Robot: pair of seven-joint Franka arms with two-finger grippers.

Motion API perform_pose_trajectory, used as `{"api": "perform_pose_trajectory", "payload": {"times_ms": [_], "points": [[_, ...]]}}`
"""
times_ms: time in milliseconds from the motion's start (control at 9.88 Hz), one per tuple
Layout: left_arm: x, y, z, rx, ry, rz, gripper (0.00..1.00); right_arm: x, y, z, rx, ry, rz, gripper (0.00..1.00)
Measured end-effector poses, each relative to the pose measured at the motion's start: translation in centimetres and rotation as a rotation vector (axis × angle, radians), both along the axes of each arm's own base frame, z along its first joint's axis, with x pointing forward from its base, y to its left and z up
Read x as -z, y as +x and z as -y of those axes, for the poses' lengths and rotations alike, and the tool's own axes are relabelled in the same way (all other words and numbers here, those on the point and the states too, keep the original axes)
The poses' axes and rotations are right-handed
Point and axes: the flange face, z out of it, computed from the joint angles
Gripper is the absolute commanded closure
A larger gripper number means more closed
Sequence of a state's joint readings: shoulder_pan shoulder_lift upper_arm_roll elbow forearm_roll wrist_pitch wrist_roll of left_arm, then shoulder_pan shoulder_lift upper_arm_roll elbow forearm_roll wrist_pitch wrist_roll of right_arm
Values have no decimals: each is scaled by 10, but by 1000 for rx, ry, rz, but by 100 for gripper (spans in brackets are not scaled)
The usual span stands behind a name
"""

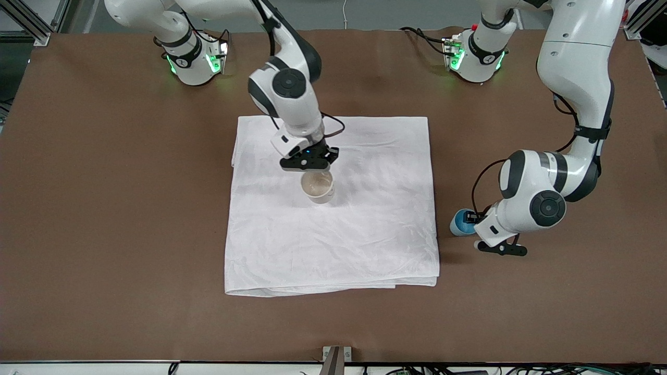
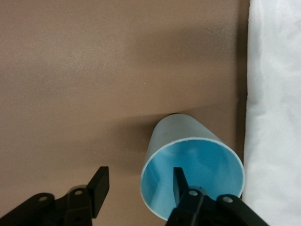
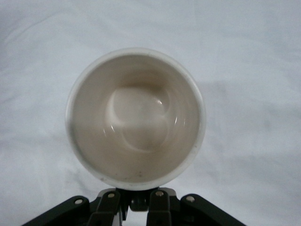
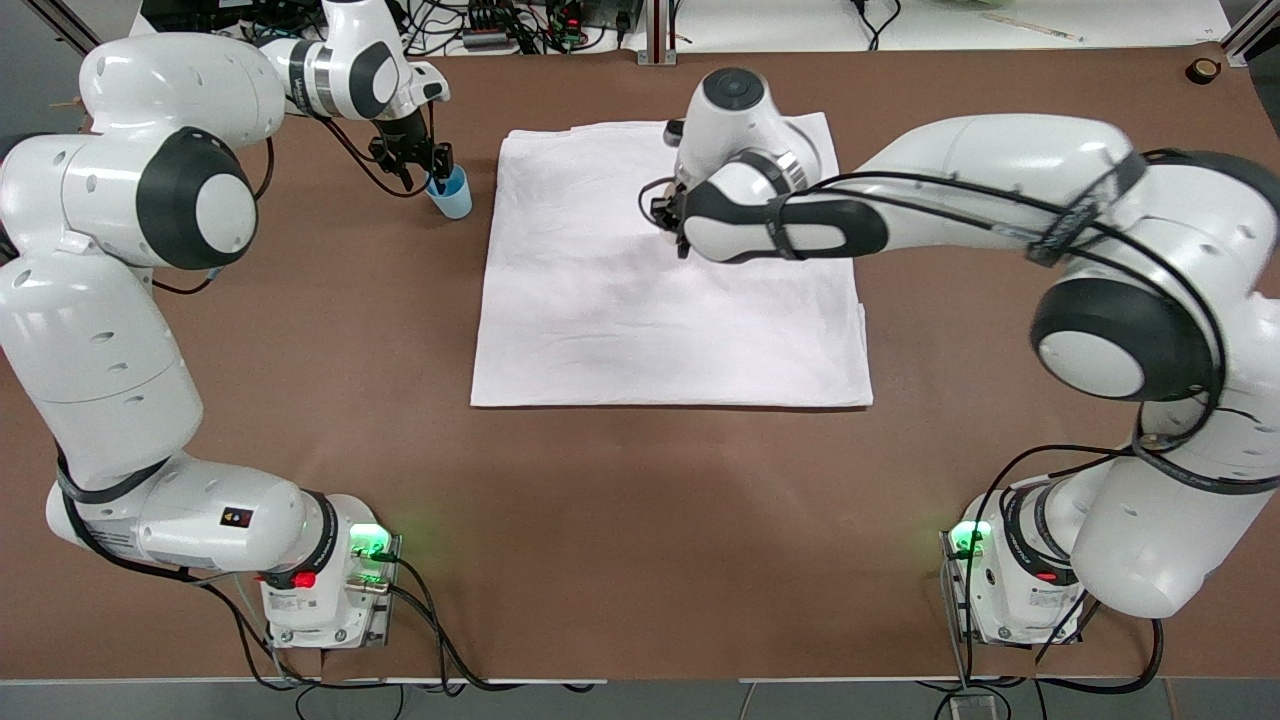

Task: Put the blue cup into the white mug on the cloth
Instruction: 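Carry the white mug onto the cloth center with the right gripper, then release the mug and lift the right gripper while the left gripper lifts the cup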

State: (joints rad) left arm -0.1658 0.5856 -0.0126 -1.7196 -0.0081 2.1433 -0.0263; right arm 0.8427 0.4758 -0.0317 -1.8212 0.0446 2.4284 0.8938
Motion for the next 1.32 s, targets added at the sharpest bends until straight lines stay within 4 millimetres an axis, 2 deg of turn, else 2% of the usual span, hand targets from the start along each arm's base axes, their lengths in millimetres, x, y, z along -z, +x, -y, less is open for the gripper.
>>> {"api": "perform_pose_trajectory", "payload": {"times_ms": [304,405,506,608,709,911,1013,1316], "points": [[-2,1,4,5,-2,8,50,30,3,-26,10,-12,-10,98],[-3,1,4,5,-3,11,52,41,1,-31,6,-20,-17,95],[-3,2,4,5,-3,12,52,45,-1,-34,1,-25,-17,64],[-3,1,4,6,-3,12,53,43,-1,-35,-1,-26,-16,39],[-3,1,4,6,-3,11,59,43,-2,-37,-3,-27,-16,25],[-3,1,5,6,-3,11,73,44,-5,-38,-9,-34,-23,14],[-3,1,5,5,-3,11,77,45,-7,-39,-13,-37,-24,4],[-1,0,5,4,-3,7,100,47,-12,-40,-22,-65,-46,1]]}}
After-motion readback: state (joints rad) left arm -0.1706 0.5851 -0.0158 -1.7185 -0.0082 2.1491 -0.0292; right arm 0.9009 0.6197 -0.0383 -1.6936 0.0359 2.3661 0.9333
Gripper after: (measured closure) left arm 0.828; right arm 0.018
